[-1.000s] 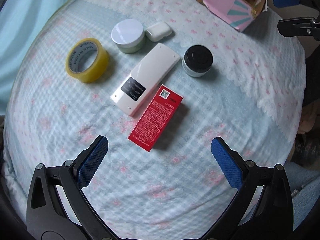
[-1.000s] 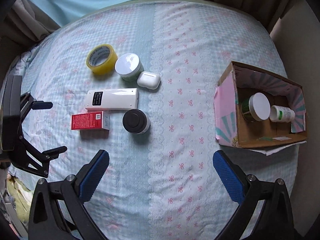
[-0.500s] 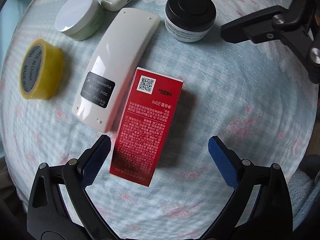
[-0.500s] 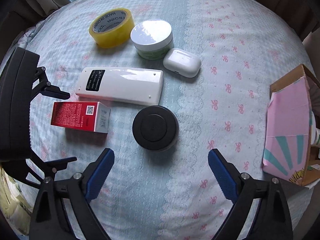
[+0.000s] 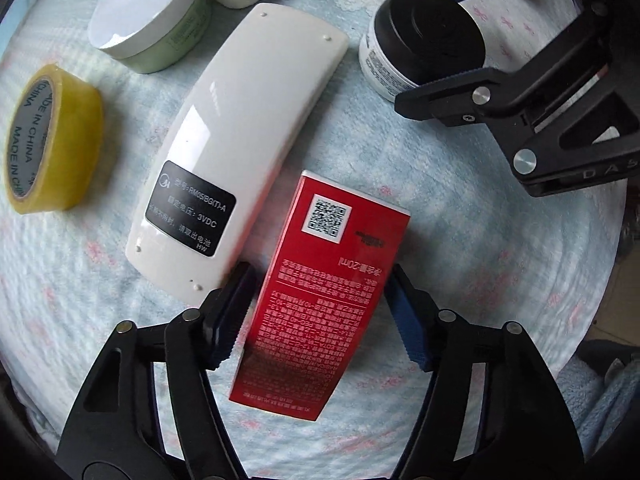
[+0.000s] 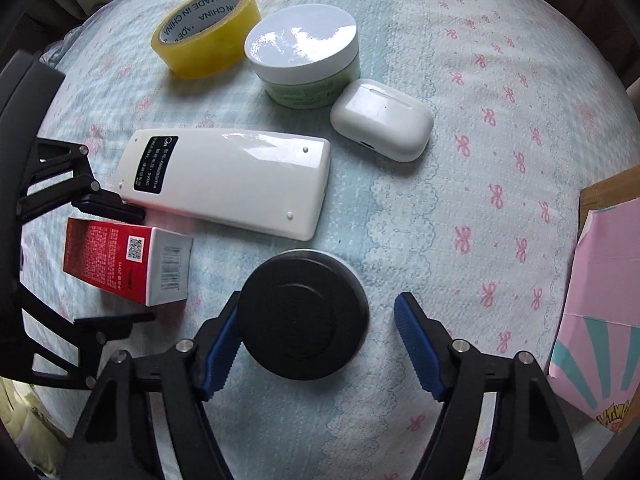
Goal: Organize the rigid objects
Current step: 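Grasp the red box with left tool while right tool grasps black-lidded jar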
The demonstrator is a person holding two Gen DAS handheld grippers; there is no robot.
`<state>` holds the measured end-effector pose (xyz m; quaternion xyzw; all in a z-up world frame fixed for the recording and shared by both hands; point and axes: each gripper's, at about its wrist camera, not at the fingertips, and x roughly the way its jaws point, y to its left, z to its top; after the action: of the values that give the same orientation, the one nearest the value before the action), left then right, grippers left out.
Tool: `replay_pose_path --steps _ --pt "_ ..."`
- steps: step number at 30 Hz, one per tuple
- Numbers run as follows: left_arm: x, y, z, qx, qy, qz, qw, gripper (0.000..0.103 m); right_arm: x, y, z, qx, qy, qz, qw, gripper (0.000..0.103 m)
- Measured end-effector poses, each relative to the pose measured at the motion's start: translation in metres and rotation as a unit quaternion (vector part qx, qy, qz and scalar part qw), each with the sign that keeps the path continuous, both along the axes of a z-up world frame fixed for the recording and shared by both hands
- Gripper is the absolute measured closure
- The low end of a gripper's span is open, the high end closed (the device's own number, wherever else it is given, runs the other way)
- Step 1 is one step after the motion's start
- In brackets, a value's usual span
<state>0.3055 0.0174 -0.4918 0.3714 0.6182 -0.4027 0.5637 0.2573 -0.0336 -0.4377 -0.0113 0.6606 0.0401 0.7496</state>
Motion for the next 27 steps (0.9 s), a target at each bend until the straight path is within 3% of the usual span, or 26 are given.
replay_pose_path --steps 4,13,15,27 --pt "0.007 0.0 0.001 0.001 0.001 -0.005 1.0 0.057 -0.001 0.011 -0.005 -0.006 0.01 0.011 1.0 0.048" --pt "-0.004 -0.011 0.0 0.003 -0.017 -0.003 0.9998 0.058 -0.006 0.027 -0.006 -0.024 0.017 0.012 0.999 0.049" --pt "-0.02 -0.007 -0.002 0.003 -0.019 0.007 0.9998 0.058 -0.004 0.029 -0.006 -0.024 0.02 0.011 0.999 0.049" --pt "-0.01 0.022 0.023 -0.027 0.003 0.118 0.9927 0.064 -0.03 0.006 0.027 -0.003 0.023 -0.015 1.0 0.049"
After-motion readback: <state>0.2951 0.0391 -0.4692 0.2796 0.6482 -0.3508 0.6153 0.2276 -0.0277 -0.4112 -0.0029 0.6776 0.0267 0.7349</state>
